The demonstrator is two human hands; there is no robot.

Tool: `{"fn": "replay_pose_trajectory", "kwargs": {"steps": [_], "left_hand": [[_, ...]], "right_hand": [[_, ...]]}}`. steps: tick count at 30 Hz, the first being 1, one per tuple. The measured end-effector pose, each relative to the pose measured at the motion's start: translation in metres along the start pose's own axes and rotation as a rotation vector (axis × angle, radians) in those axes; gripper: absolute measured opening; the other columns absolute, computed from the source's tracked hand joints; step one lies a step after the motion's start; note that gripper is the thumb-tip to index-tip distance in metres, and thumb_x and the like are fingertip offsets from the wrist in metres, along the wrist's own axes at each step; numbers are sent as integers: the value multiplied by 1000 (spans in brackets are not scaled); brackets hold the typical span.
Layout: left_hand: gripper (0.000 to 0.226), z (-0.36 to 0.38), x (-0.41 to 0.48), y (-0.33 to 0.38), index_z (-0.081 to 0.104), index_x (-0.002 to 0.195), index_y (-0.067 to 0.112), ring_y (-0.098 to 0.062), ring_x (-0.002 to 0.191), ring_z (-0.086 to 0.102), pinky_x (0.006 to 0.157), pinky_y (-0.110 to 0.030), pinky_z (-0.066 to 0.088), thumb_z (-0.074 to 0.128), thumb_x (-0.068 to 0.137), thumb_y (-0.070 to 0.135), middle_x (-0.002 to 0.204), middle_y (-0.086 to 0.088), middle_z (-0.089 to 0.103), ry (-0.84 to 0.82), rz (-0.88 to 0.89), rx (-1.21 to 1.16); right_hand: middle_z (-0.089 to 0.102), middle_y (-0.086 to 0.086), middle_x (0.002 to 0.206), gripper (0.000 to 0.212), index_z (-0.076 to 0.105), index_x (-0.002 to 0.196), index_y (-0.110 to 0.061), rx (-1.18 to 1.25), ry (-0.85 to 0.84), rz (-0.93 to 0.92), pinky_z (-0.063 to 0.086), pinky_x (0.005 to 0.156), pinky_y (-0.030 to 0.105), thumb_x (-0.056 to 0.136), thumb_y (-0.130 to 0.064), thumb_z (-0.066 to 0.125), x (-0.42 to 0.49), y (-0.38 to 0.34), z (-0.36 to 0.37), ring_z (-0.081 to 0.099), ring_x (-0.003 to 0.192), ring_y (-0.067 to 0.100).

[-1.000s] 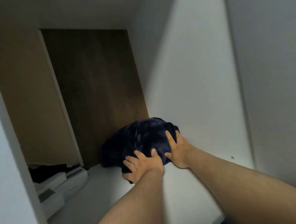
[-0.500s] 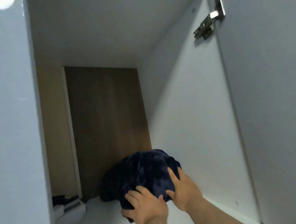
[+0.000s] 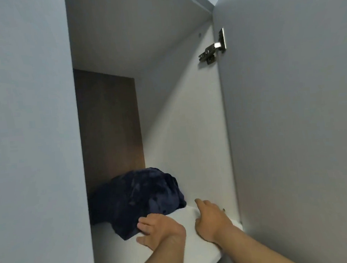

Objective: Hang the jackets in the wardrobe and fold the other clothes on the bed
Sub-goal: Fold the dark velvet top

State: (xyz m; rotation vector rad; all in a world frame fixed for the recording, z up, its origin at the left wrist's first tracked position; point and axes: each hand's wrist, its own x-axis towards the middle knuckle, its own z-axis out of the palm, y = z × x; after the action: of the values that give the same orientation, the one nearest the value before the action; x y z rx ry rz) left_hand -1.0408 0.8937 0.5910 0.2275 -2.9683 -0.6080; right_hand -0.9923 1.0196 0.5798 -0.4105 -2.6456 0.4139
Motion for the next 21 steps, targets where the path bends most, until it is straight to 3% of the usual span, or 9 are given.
{"fn": "replay_pose_trajectory", "kwargs": {"steps": [3, 5, 9, 11, 14, 15, 18, 21], "left_hand": [[58, 4, -31, 2, 48, 138, 20, -28, 136, 34, 111, -42, 25, 44, 83, 39, 149, -9, 41, -125, 258, 73], [48, 3, -53, 1, 57, 127, 25, -24, 126, 43, 105, -37, 29, 40, 83, 36, 139, -4, 50, -181, 416, 82], [40, -4, -96, -13, 59, 121, 23, -24, 119, 49, 98, -36, 34, 42, 87, 37, 131, -4, 56, -161, 721, 62], [44, -2, -118, -28, 57, 125, 20, -26, 119, 49, 98, -37, 36, 43, 87, 38, 129, -7, 55, -80, 900, 143], [51, 10, -158, -58, 54, 128, 18, -32, 127, 39, 106, -44, 26, 43, 82, 35, 134, -10, 47, 28, 1155, 324], [49, 17, -171, -69, 55, 128, 18, -33, 130, 39, 108, -45, 26, 45, 82, 35, 135, -9, 47, -36, 1225, 346], [42, 50, -207, -108, 58, 123, 17, -31, 124, 53, 101, -37, 44, 51, 84, 29, 134, -10, 56, -393, 1293, 299], [38, 81, -240, -143, 60, 119, 16, -29, 123, 57, 98, -34, 48, 52, 83, 27, 133, -9, 59, -562, 1361, 306]], "right_hand": [[49, 7, 141, 57, 31, 149, -18, 36, 32, 131, 40, 105, 35, 96, -32, 43, -43, 17, -19, 48, 128, 29], [52, 10, 138, 49, 40, 143, -14, 43, 68, 175, 41, 103, 33, 98, -33, 42, -78, 23, -26, 50, 126, 29], [57, 8, 127, 31, 52, 123, -18, 43, 89, 258, 43, 96, 32, 99, -34, 43, -155, 24, -24, 53, 118, 27], [54, 8, 133, 37, 49, 131, -18, 26, 103, 301, 42, 100, 32, 98, -33, 45, -195, 24, -21, 51, 122, 26], [49, 6, 140, 49, 41, 144, -21, -45, 100, 380, 42, 103, 34, 98, -36, 44, -263, 23, -15, 48, 128, 27], [48, 6, 141, 50, 40, 145, -22, -66, 83, 404, 42, 103, 35, 98, -36, 44, -287, 22, -12, 49, 127, 28], [48, 7, 142, 49, 43, 145, -21, -104, 10, 483, 43, 103, 33, 97, -33, 46, -363, 20, -5, 49, 128, 27], [51, 6, 140, 48, 45, 144, -21, -146, -12, 575, 44, 100, 33, 97, -32, 47, -433, 17, -1, 51, 126, 27]]}}
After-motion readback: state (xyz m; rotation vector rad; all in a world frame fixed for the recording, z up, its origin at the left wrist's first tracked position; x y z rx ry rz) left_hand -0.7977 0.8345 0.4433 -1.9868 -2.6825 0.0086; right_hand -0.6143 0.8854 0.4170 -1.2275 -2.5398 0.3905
